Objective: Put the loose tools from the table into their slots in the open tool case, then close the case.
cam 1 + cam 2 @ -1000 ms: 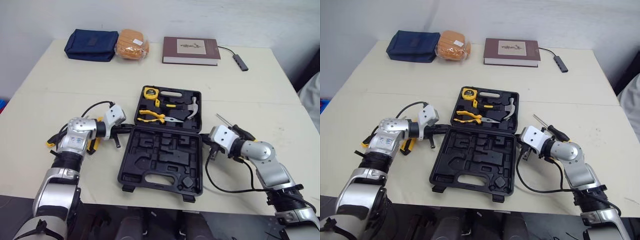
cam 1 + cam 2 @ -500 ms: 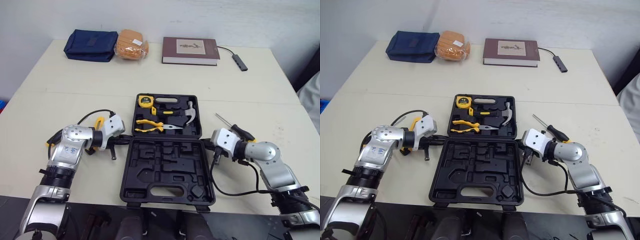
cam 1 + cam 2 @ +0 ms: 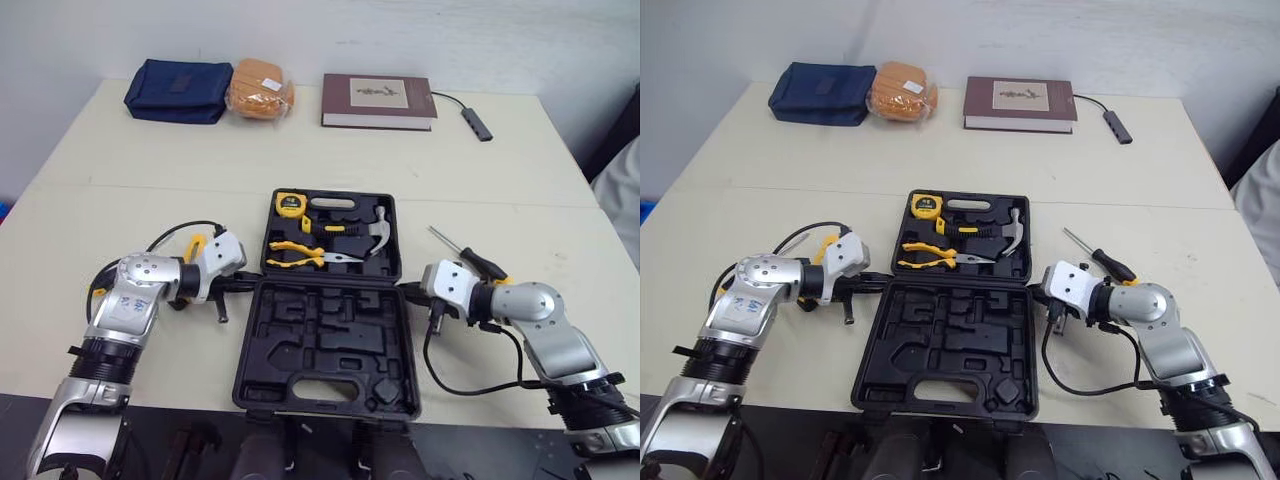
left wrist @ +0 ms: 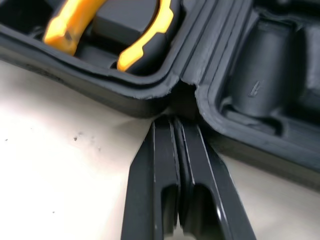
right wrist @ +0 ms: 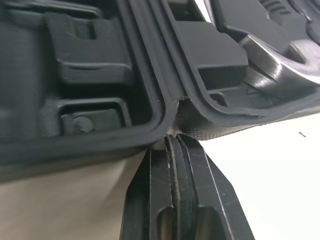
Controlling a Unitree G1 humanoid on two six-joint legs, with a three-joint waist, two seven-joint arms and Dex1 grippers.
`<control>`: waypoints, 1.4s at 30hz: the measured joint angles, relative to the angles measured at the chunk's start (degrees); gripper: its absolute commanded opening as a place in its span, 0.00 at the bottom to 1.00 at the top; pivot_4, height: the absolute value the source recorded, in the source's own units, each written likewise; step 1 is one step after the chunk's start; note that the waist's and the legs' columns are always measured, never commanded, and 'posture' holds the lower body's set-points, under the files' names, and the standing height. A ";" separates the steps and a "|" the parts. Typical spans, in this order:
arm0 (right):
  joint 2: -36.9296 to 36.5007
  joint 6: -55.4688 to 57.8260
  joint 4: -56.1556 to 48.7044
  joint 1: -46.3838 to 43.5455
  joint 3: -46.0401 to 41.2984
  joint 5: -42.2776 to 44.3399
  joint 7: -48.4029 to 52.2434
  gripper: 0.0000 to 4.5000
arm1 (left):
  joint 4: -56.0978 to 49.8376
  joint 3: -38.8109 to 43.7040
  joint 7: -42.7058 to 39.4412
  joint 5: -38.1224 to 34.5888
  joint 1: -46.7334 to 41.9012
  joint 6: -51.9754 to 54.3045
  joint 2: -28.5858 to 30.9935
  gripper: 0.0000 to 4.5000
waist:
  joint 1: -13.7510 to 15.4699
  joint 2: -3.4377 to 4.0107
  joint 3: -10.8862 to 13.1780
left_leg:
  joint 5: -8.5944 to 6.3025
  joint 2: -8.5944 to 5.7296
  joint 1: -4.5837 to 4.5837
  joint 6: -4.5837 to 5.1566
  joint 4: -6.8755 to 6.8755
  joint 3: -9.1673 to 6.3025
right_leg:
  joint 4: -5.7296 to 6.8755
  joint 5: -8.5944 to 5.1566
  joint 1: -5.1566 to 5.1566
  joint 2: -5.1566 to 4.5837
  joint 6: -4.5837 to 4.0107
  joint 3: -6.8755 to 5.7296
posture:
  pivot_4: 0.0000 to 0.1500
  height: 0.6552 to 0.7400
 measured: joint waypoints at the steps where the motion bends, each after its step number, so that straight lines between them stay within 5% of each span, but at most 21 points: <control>1: -0.53 -0.04 -0.19 0.55 -0.54 0.24 0.15 0.01 | -0.11 0.50 -0.41 -0.16 0.45 0.21 1.04 0.00 | -0.08 0.00 0.00 | 0.00 0.00 0.00 0.00 0.00 0.00 | 0.00 0.00 0.00 0.00 0.00 0.00 | 1.00 1.00; 6: -4.74 2.11 -4.35 4.58 -7.74 6.43 1.92 0.01 | -6.47 5.04 -2.96 -5.84 3.70 5.31 5.30 0.00 | 0.11 0.03 0.03 | -0.04 0.00 -0.06 0.04 0.05 -0.04 | -0.02 0.02 0.01 -0.06 -0.02 0.09 | 1.00 1.00; 7: -5.97 3.43 -6.14 6.37 -10.88 8.80 2.43 0.07 | -8.30 7.78 -3.28 -8.84 4.55 6.84 5.72 0.00 | 0.39 0.03 0.03 | -0.06 0.01 -0.08 0.03 0.04 -0.06 | -0.04 0.02 0.01 -0.06 -0.02 0.15 | 1.00 1.00; 11: -11.02 5.51 -7.42 12.07 -23.34 13.32 3.41 0.42 | -9.62 19.88 -3.19 -15.73 9.66 10.25 9.61 0.27 | 0.81 0.04 0.03 | -0.12 0.10 -0.02 0.02 0.03 -0.02 | -0.12 0.03 0.06 -0.03 -0.04 0.17 | 1.00 1.00; 15: -13.20 2.16 -3.28 17.82 -31.37 12.98 4.31 0.87 | -7.51 29.04 -1.98 -17.86 15.62 10.84 11.76 0.69 | 0.95 0.03 0.03 | -0.26 0.10 0.03 0.07 0.06 0.04 | -0.25 0.03 0.05 -0.02 -0.05 0.12 | 1.00 1.00; 17: -14.39 -2.64 1.36 20.85 -34.40 11.78 4.86 1.00 | -3.43 33.52 -1.79 -18.01 20.22 8.60 13.40 0.89 | 0.88 0.04 0.03 | -0.39 0.12 0.08 0.06 0.04 0.18 | -0.25 0.03 -0.01 -0.05 -0.05 0.15 | 1.00 1.00; 19: -14.54 -7.56 7.96 21.60 -37.95 11.48 5.44 1.00 | 2.95 38.06 -0.66 -17.85 22.09 6.41 13.98 0.99 | 0.80 0.04 0.03 | -0.41 0.13 0.08 0.06 0.04 0.25 | -0.24 0.03 -0.09 -0.03 -0.05 0.16 | 1.00 1.00; 32: -14.50 -28.11 37.02 27.57 -46.91 11.75 2.56 1.00 | 47.87 47.95 15.43 -13.06 22.54 -18.00 25.37 0.99 | 0.17 0.03 0.02 | -0.85 0.33 0.23 -0.21 -0.06 0.69 | -0.23 0.07 -0.30 -0.34 -0.13 0.45 | 1.00 1.00; 42: -12.36 -33.89 38.65 29.06 -46.31 12.39 -1.22 1.00 | 52.39 44.24 14.53 -12.80 21.68 -23.31 22.59 0.99 | -0.62 0.01 -0.02 | -0.96 0.40 0.56 -0.27 -0.18 1.01 | -0.19 0.09 -0.27 -0.35 -0.19 1.08 | 1.00 1.00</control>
